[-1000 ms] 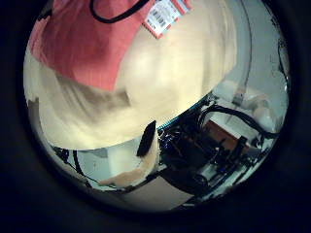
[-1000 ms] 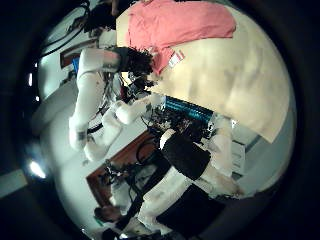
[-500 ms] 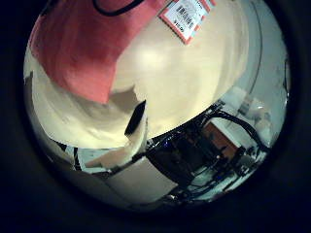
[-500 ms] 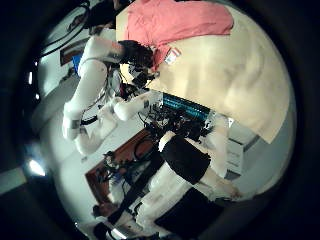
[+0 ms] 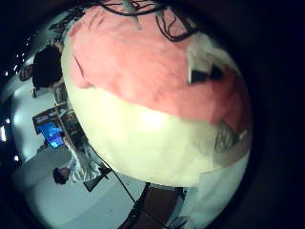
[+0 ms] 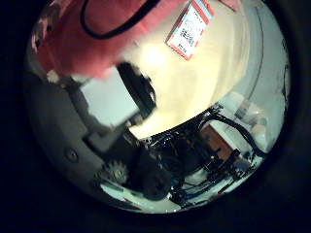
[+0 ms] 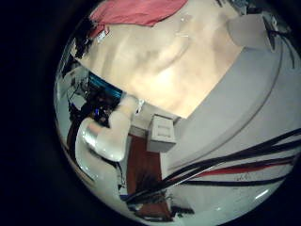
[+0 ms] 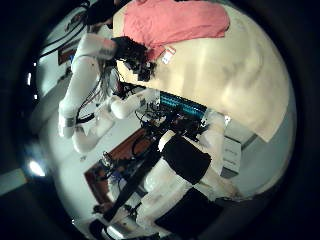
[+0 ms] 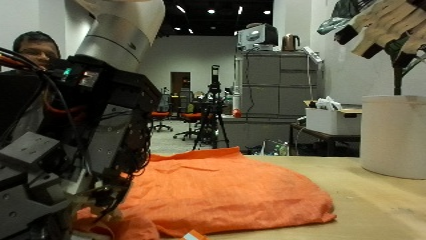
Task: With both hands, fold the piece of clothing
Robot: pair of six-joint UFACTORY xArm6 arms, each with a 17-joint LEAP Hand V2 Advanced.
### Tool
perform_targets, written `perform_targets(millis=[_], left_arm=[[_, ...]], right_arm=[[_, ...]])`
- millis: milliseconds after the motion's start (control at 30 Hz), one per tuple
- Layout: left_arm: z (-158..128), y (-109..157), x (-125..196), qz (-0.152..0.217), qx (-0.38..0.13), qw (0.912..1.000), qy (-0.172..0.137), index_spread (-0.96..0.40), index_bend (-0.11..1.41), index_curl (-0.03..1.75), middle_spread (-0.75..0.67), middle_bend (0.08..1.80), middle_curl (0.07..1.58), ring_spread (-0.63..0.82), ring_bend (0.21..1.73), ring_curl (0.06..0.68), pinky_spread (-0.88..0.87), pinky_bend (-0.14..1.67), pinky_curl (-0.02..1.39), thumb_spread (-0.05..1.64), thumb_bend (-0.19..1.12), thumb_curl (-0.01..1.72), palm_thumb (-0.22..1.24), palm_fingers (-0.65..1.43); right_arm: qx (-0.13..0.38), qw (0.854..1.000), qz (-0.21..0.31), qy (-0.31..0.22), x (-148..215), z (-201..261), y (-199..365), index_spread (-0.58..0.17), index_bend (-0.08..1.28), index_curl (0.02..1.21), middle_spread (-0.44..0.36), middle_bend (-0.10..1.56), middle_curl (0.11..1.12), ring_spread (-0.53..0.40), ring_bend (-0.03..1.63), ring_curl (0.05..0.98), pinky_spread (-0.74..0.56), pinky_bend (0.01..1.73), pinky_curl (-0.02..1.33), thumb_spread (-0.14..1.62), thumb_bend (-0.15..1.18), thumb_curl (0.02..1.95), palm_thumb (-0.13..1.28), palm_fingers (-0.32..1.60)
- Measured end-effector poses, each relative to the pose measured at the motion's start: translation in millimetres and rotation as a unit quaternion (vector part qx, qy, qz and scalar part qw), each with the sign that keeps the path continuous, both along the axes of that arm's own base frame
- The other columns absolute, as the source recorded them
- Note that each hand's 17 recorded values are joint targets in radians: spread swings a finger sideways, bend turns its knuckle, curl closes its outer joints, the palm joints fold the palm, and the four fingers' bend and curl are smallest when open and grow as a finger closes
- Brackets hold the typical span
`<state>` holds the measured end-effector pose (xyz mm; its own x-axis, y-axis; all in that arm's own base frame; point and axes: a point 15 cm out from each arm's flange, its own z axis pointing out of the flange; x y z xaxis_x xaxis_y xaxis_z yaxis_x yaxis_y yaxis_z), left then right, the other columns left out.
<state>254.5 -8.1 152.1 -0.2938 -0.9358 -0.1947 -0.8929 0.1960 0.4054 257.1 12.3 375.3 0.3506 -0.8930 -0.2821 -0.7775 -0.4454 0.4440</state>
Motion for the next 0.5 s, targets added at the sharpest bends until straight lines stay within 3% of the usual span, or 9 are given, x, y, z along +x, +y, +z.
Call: perform_targets(millis=[133,200,333,500], left_arm=[[15.7,4.9,1.0,0.001,-0.003,1.0,0.004,-0.49,0.59,0.58,-0.5,0.87,0.85,-0.46,1.28,0.529,-0.63,1.12,0.61,0.97,0.02,0.45,0.81,1.11],[21.9,5.4,2.1,-0.005,-0.008,0.9999,0.007,-0.52,0.61,0.63,-0.52,0.89,0.88,-0.46,1.3,0.541,-0.63,1.15,0.62,0.95,0.0,0.47,0.82,1.08],[35.2,11.5,-2.7,-0.001,-0.01,0.9996,0.025,-0.56,0.63,0.71,-0.54,0.9,0.94,-0.45,1.33,0.553,-0.62,1.19,0.64,0.94,-0.02,0.5,0.83,1.04],[41.6,9.5,-7.5,0.0,-0.016,0.9995,0.028,-0.6,0.63,0.81,-0.57,0.9,1.01,-0.44,1.35,0.562,-0.62,1.22,0.65,0.93,-0.03,0.52,0.81,1.01]], right_arm=[[-0.001,1.0,0.001,-0.002,2.5,-3.8,1.1,-0.295,0.19,0.38,0.054,0.19,0.32,0.19,0.21,0.23,0.33,0.19,0.27,1.3,-0.01,0.21,0.46,0.27],[-0.001,1.0,0.006,0.001,2.2,-12.8,4.0,-0.293,0.15,0.35,0.053,0.16,0.3,0.132,0.32,0.257,0.23,0.25,0.28,1.25,0.0,0.24,0.53,0.34],[0.001,0.998,0.05,0.027,-9.8,-42.9,24.5,-0.28,0.14,0.33,0.044,0.19,0.31,0.084,0.37,0.279,0.15,0.3,0.3,1.18,0.0,0.27,0.59,0.32],[0.003,0.997,0.076,-0.026,11.4,-90.2,43.4,-0.272,0.15,0.31,0.018,0.24,0.33,0.047,0.39,0.285,0.1,0.28,0.29,1.07,-0.02,0.3,0.65,0.32]])
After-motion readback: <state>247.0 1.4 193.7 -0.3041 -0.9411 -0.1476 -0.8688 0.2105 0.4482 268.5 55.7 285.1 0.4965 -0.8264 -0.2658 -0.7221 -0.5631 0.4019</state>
